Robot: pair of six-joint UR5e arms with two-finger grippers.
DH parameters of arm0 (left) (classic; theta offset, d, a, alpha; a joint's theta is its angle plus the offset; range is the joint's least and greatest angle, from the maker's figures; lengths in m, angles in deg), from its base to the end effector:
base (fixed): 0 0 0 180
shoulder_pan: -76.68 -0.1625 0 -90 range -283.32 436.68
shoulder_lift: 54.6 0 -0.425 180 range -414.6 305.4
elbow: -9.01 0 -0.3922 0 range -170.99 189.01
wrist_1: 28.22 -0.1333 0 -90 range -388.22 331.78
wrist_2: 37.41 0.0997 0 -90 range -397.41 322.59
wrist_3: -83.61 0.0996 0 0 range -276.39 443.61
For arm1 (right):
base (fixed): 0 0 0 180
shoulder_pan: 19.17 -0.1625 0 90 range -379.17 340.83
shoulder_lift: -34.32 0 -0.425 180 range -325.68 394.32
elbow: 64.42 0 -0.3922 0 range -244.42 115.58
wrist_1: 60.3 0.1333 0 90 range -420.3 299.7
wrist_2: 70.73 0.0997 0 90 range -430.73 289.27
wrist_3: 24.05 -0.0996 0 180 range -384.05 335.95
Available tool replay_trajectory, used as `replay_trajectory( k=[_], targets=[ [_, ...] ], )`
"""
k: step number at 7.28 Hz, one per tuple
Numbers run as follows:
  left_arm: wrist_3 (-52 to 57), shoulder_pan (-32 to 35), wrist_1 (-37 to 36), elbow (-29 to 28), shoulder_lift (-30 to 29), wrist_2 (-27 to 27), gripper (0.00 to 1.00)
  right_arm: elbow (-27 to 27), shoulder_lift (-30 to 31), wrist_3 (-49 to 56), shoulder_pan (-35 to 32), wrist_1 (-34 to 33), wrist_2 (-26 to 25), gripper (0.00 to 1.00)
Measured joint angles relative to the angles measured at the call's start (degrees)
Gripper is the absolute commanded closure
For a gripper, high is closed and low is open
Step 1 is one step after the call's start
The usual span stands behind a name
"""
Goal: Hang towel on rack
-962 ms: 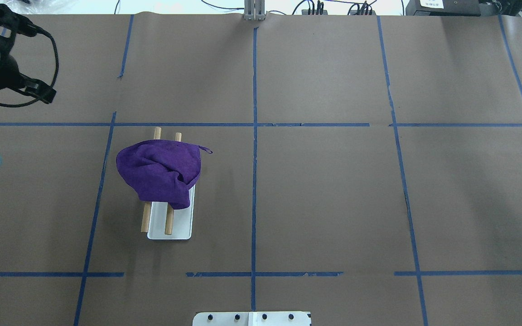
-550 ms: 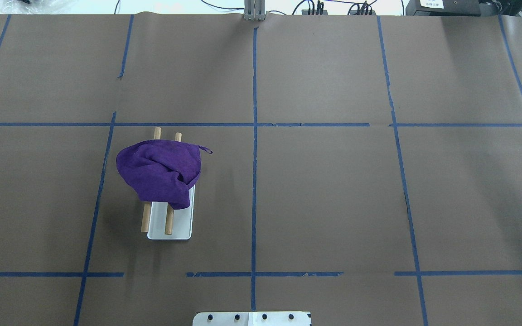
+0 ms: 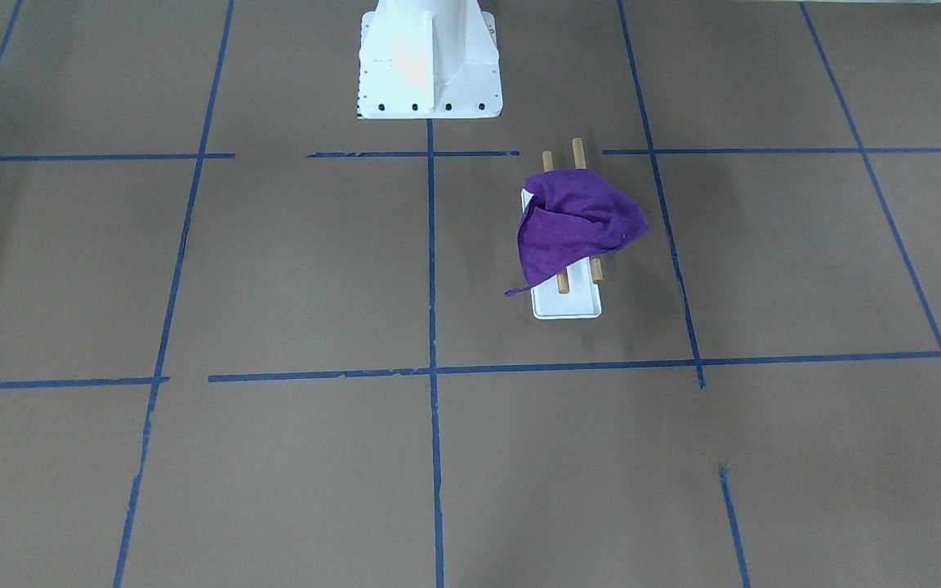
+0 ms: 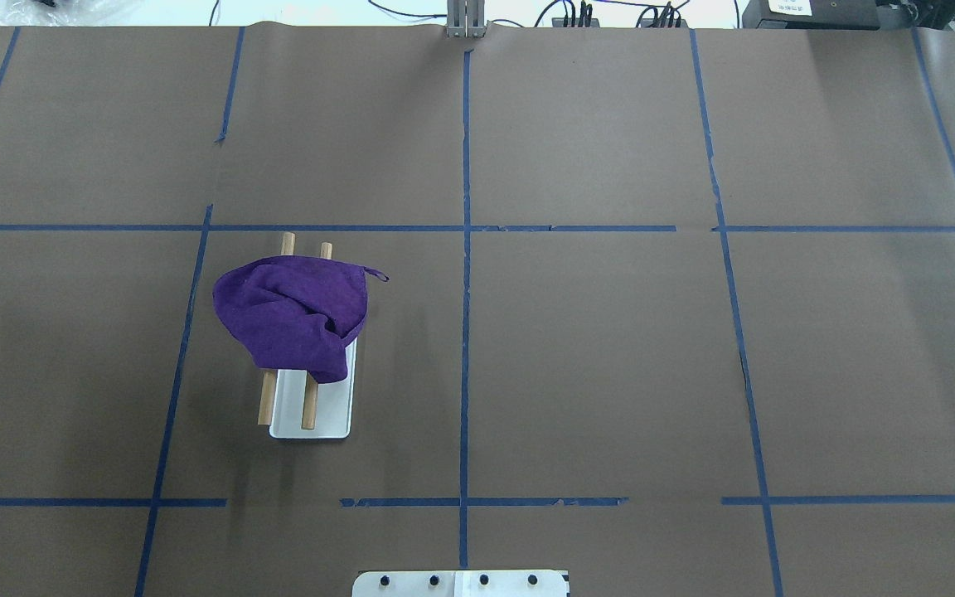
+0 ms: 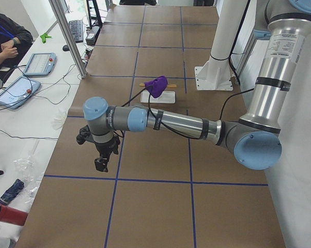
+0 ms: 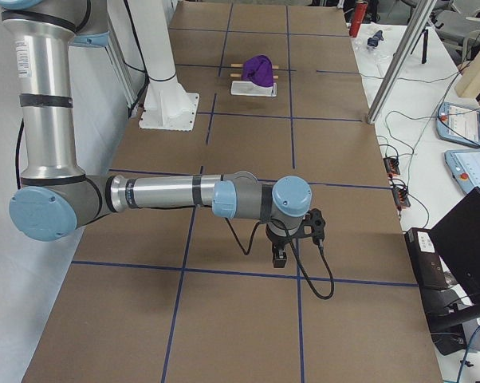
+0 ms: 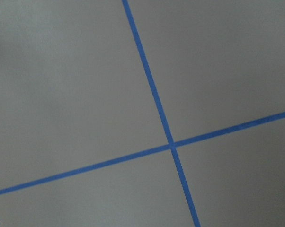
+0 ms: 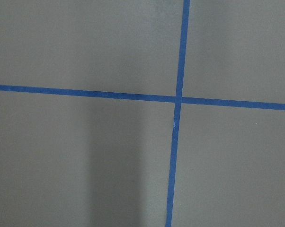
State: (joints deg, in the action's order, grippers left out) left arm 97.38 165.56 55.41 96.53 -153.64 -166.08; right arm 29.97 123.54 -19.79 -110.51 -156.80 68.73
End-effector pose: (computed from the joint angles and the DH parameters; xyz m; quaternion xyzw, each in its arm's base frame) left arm -0.0602 -0.5576 0.6148 0.0380 0.3289 0.1228 0.9356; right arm 0.0692 -0.4931 0.6192 0.0099 -0.4183 -0.0183 0.9081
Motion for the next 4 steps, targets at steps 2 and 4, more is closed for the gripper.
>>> replay_trajectory(
  k=[2,4],
  targets=[
    [-2.4,0.66,2.12,0.39,6.15,-3.33,0.0,-0.14,0.4,-0.05,-0.69,-0.17,0.4,0.0],
    [-7.43,0.7,2.51,4.34,9.29,-4.02,0.0,-0.14,0.95,-0.11,-0.89,-0.23,0.79,0.0]
  ],
)
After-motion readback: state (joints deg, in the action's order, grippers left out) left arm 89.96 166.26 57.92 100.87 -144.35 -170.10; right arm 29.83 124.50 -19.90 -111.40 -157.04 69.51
